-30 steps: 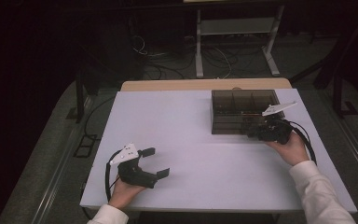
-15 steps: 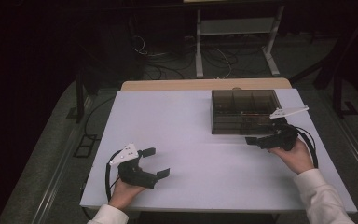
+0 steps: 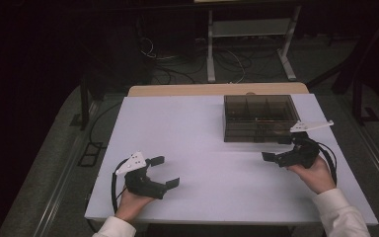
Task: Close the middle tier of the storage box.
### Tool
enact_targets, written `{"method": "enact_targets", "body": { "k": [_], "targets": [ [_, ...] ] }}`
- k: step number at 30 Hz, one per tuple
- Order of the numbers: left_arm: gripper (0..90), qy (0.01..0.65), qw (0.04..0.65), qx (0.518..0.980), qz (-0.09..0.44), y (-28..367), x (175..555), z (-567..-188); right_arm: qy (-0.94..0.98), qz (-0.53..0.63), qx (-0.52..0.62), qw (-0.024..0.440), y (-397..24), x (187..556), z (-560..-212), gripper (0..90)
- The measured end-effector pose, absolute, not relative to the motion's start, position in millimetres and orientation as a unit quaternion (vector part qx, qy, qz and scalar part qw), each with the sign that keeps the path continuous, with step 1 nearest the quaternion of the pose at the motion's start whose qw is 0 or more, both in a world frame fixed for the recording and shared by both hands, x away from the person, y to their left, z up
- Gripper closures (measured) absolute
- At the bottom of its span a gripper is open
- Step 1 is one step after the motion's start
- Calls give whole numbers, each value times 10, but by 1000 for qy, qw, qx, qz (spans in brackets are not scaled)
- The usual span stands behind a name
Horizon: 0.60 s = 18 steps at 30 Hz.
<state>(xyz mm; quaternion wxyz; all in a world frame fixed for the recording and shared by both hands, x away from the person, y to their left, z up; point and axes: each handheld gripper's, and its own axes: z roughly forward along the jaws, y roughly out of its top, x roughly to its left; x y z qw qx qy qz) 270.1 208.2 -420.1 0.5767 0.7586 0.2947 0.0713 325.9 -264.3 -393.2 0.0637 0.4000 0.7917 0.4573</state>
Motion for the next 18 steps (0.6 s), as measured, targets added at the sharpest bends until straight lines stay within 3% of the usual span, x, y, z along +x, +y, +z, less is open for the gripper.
{"method": "enact_targets", "body": {
  "k": [18],
  "targets": [
    [0,296,577,758,73,2087,2704,-4201,781,476,401,54,-2670,2975,-4064,1]
  ]
}}
